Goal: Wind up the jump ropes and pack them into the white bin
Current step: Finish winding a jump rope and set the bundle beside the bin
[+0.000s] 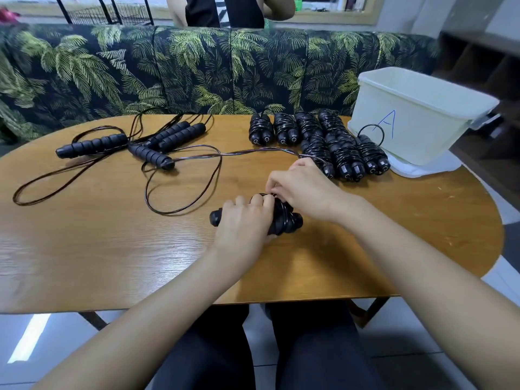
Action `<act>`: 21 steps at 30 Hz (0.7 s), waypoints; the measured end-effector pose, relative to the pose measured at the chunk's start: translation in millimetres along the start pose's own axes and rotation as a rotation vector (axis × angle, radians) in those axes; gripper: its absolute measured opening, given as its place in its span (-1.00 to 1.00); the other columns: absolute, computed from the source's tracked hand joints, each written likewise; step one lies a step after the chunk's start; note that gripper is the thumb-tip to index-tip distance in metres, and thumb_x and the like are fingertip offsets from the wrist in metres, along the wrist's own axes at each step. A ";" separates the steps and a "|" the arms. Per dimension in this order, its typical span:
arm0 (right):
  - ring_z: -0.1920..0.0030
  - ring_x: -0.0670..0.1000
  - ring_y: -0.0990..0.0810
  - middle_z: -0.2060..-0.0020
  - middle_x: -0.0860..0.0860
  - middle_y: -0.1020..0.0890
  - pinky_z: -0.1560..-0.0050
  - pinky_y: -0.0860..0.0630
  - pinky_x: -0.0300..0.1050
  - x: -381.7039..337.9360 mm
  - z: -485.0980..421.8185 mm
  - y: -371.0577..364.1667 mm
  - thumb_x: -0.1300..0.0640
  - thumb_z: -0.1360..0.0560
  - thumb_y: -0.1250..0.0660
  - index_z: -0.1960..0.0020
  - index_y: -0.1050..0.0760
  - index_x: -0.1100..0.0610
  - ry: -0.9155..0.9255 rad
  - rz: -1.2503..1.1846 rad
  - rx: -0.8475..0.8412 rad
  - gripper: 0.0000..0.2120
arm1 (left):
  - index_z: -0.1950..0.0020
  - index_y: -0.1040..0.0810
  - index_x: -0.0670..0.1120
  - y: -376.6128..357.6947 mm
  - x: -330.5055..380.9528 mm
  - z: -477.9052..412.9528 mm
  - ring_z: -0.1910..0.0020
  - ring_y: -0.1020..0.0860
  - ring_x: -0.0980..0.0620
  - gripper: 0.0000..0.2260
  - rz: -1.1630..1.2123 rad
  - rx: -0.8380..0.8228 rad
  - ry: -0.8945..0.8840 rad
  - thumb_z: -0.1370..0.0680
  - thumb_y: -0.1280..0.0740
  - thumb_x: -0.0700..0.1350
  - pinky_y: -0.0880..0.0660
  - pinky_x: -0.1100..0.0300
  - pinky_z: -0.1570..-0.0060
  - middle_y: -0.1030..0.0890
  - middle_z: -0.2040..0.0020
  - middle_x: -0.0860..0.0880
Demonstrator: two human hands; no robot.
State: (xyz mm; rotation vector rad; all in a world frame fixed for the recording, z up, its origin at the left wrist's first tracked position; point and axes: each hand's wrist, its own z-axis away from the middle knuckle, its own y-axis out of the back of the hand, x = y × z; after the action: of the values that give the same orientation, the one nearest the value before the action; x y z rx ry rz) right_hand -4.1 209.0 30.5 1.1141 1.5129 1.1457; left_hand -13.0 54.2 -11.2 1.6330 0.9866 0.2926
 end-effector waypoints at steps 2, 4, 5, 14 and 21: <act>0.06 0.11 -0.40 0.39 -0.10 -0.48 -0.25 -0.33 -0.02 -3.7 5.9 -10.5 0.14 -0.62 -0.19 -0.14 -0.45 0.03 -0.001 0.046 0.089 -0.86 | 0.21 -0.54 -0.09 -0.6 2.0 0.1 0.49 -0.46 -0.04 -0.39 0.035 0.018 0.054 0.04 -0.59 0.26 -0.14 0.18 0.42 -0.49 0.42 0.01; 0.05 0.14 -0.45 0.35 -0.07 -0.51 -0.25 -0.30 -0.12 -10.3 11.9 -14.8 0.24 -0.58 -0.21 -0.22 -0.37 0.10 0.015 0.076 0.139 -0.78 | 0.23 -0.51 -0.09 -7.2 2.6 -1.8 0.51 -0.46 -0.05 -0.41 0.073 0.041 0.107 0.03 -0.60 0.23 -0.14 0.21 0.44 -0.49 0.42 0.00; 0.05 0.14 -0.50 0.29 -0.04 -0.57 -0.23 -0.24 -0.20 -14.6 14.9 -16.1 0.27 -0.57 -0.22 -0.24 -0.35 0.13 0.024 0.106 0.164 -0.74 | 0.23 -0.50 -0.09 -8.1 2.0 -2.6 0.51 -0.47 -0.05 -0.43 0.090 0.031 0.130 0.00 -0.60 0.23 -0.15 0.21 0.45 -0.49 0.42 0.00; 0.28 0.15 -0.61 0.32 0.09 -0.64 -0.02 -0.44 -0.14 -40.3 44.3 -36.9 0.22 -0.39 -0.52 -0.01 -0.47 0.24 -0.009 -0.036 0.506 -0.71 | -0.07 -0.34 -0.11 -3.3 -14.3 -16.1 0.01 -0.56 -0.21 -0.60 0.444 -0.098 0.304 -0.48 -0.35 0.15 -0.29 0.10 0.24 -0.58 -0.02 -0.11; 0.12 -0.06 -0.66 0.21 -0.11 -0.68 -0.04 -0.56 -0.04 -36.6 55.6 -38.4 0.06 -0.40 -0.52 -0.31 -0.32 -0.01 -0.257 -0.550 0.445 -0.43 | -0.06 -0.42 -0.10 -10.1 -17.8 -10.1 0.07 -0.57 -0.23 -0.58 0.712 -0.082 0.331 -0.37 -0.44 0.10 -0.38 0.07 0.26 -0.62 0.08 -0.10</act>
State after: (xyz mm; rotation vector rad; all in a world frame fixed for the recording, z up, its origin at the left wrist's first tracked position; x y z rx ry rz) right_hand 51.6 176.0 -10.9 0.9852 1.7583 0.2872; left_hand -35.0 48.1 -11.6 1.8483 0.5789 1.0952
